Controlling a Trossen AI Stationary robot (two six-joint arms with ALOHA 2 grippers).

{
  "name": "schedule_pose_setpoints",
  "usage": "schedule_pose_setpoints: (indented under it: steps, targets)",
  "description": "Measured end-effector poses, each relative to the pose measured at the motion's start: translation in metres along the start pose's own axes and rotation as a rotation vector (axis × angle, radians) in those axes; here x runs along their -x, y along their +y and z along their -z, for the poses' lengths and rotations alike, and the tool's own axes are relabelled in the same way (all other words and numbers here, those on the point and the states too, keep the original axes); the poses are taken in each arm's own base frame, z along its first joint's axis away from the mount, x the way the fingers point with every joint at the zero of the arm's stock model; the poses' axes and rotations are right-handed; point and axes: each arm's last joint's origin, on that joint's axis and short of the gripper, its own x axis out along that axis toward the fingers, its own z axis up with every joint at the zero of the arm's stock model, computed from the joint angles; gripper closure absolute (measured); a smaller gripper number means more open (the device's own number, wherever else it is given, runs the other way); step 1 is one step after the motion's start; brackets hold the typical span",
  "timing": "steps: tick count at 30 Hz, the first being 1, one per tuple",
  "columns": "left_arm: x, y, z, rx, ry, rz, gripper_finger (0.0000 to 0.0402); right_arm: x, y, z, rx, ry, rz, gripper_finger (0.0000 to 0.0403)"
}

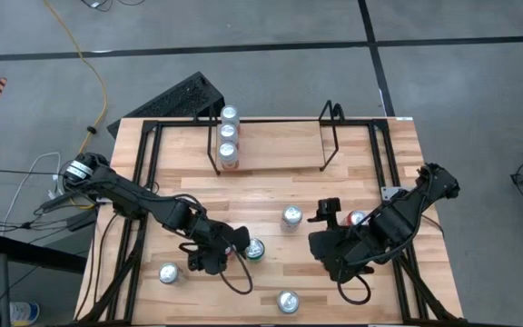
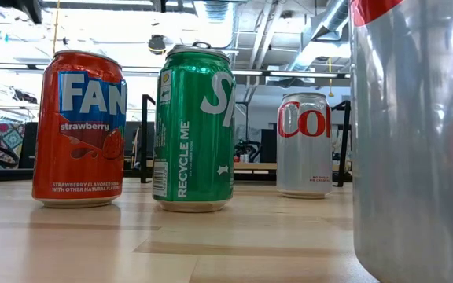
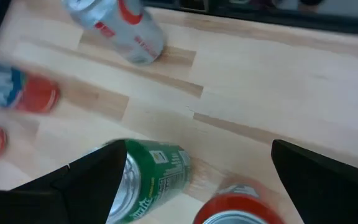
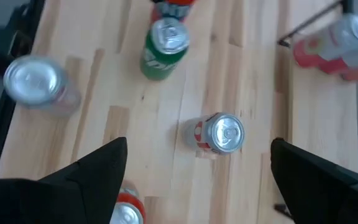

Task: Place canned beverage on shelf
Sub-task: Put the top left red soda can on the shelf

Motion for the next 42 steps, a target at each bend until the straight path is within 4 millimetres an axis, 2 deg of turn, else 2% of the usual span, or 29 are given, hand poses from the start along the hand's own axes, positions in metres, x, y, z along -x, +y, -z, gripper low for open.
schedule_pose_setpoints:
  steps: [3, 15, 19, 26, 35, 38, 42]
  targets:
    - [0.0, 0.001, -0.001, 0.023, 0.003, -0.02, 0.0015, -0.001, -0.001, -0.001, 0.036, 0.0, -0.001, 0.0033]
    - [0.001, 0.007, 0.006, 0.056, 0.054, -0.069, 0.0015, -0.005, -0.008, -0.01, -0.021, -0.05, -0.031, 0.0033]
    - [0.009, 0.011, 0.007, 0.138, 0.159, -0.128, 0.0015, -0.006, -0.008, -0.01, -0.03, -0.035, -0.064, 0.0033]
    - [0.05, 0.037, -0.003, 0.086, 0.192, -0.261, 0.0015, -0.006, -0.008, -0.009, -0.025, -0.027, -0.073, 0.0033]
    - [0.12, 0.056, -0.025, 0.146, 0.144, -0.567, 0.0015, -0.004, -0.004, -0.008, -0.018, -0.03, -0.079, 0.0033]
    - [0.134, 0.056, -0.032, 0.193, 0.094, -0.62, 0.0015, -0.003, -0.001, -0.007, -0.031, -0.032, -0.085, 0.0033]
    - [0.142, 0.057, -0.036, 0.307, 0.009, -0.656, 0.0015, -0.002, 0.0, -0.007, -0.055, -0.032, -0.089, 0.0033]
